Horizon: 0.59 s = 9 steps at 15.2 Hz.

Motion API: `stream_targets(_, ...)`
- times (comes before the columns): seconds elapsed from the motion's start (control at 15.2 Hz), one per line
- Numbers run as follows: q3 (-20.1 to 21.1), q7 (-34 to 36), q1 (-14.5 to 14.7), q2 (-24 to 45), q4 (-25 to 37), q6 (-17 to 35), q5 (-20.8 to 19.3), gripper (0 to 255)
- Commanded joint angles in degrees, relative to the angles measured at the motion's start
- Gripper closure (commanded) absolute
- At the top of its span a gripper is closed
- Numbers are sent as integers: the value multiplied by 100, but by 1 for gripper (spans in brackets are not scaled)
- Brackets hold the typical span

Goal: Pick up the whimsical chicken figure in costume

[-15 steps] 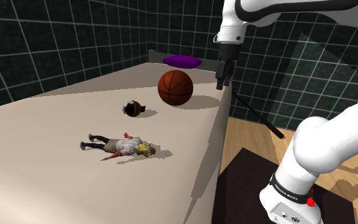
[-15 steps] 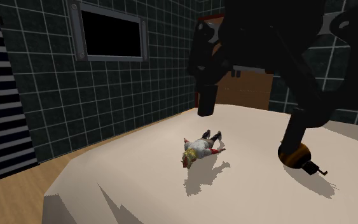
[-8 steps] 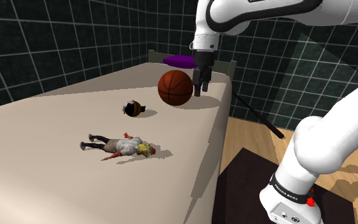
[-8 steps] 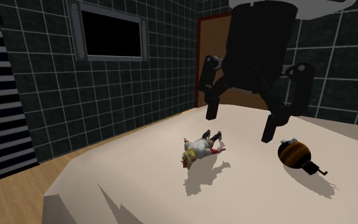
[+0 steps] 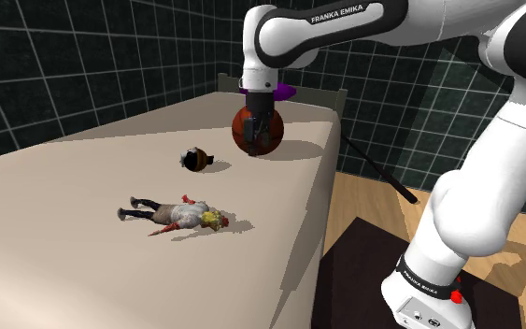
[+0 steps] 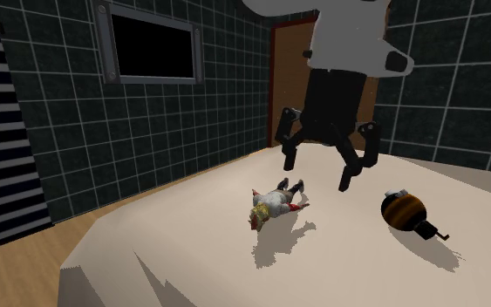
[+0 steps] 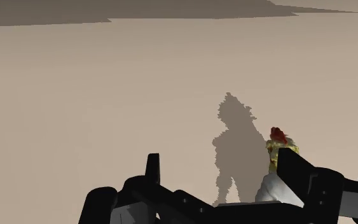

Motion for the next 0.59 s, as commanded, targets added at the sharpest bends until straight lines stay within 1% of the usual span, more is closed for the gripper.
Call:
stream_targets(0.0, 100, 52, 78, 399, 301, 83, -37, 0)
stream_targets(0.53, 413, 278, 457, 2058, 1774, 178, -333, 0)
